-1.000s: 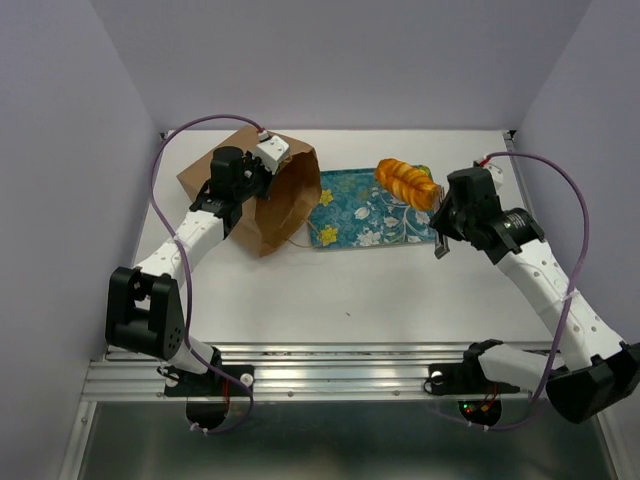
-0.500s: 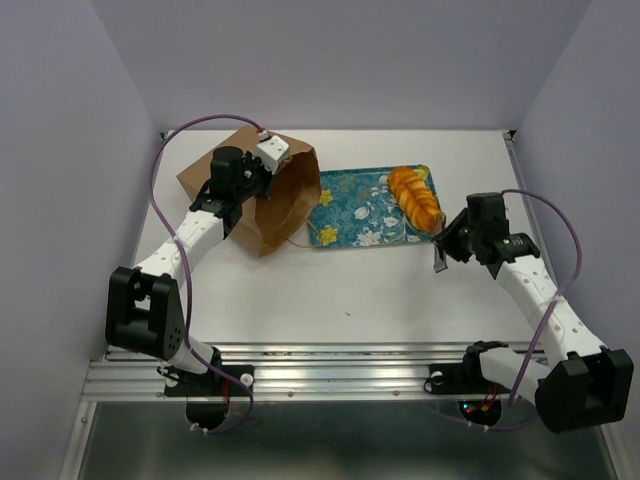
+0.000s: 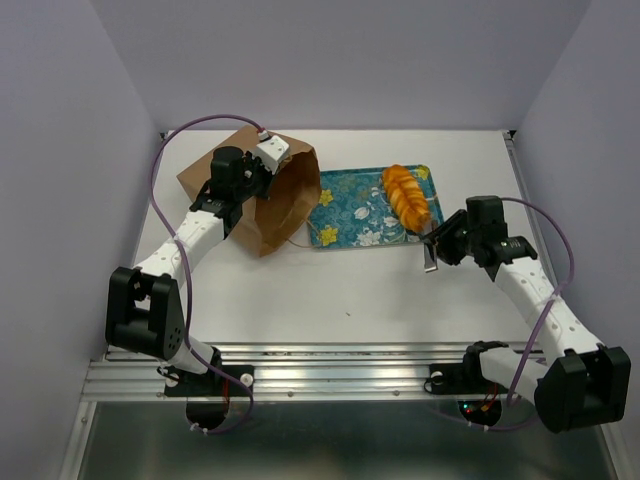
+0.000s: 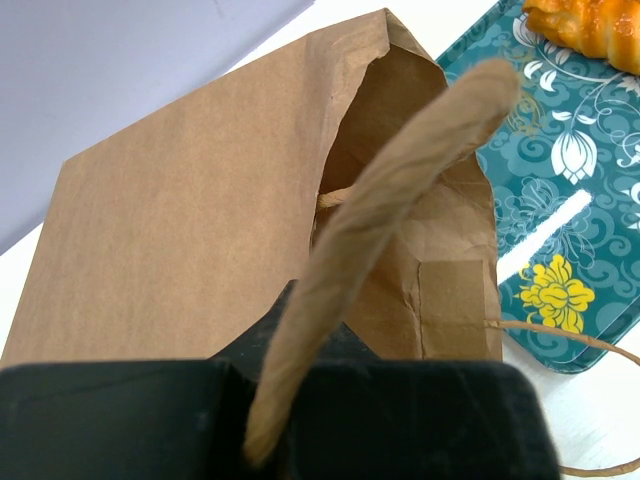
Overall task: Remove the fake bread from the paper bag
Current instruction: Place the fake bread in the container, then take out the fake bread from the paper bag.
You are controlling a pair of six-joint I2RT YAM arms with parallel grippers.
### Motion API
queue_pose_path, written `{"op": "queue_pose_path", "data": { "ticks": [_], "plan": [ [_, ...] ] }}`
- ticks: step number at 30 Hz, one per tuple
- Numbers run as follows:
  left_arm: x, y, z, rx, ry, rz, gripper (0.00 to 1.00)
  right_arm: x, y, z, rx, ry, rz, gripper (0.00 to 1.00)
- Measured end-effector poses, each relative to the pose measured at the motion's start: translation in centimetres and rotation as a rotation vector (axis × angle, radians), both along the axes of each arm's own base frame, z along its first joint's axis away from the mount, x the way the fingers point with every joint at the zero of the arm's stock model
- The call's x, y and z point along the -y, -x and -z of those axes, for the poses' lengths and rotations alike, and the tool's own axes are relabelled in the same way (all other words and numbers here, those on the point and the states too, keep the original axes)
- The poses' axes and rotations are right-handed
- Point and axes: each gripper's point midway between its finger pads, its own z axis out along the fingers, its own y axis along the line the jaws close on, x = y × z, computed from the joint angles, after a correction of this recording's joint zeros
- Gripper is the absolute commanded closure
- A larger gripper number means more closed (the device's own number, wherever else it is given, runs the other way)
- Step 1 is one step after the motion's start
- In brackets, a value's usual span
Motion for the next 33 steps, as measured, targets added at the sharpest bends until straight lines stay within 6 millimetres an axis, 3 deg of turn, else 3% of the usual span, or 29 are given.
{"op": "queue_pose_path", "data": {
  "ticks": [3, 15, 17, 22, 27, 30, 33],
  "plan": [
    [-0.1, 0.0, 0.0, 0.001, -0.001, -0.004, 1.00, 0.1, 0.1, 0.1, -0.008, 0.003, 0.009, 0.44],
    [-0.1, 0.0, 0.0, 0.001, -0.002, -0.005, 1.00, 1.9, 0.6, -0.2, -0.022, 0.083, 0.063, 0.45],
    [-0.1, 0.0, 0.0, 0.001, -0.002, -0.005, 1.00, 2.3, 0.5, -0.7, -0.009, 0.111, 0.064, 0.47],
    [-0.1, 0.0, 0.0, 0.002, -0.002, -0.005, 1.00, 2.3, -0.4, -4.2, 0.130, 0.157, -0.005, 0.46],
    [-0.1, 0.3, -0.6, 0.012, -0.006, 0.006, 1.00, -0.2, -0.8, -7.4, 0.309, 0.130, -0.208, 0.48],
    [-0.1, 0.7, -1.1, 0.026, -0.005, 0.014, 1.00, -3.4, -1.3, -8.6, 0.403, 0.050, -0.390, 0.48],
    [-0.1, 1.1, -1.7, 0.036, -0.003, 0.023, 1.00, -7.2, -1.2, -8.5, 0.455, 0.014, -0.563, 0.48]
  ]
}}
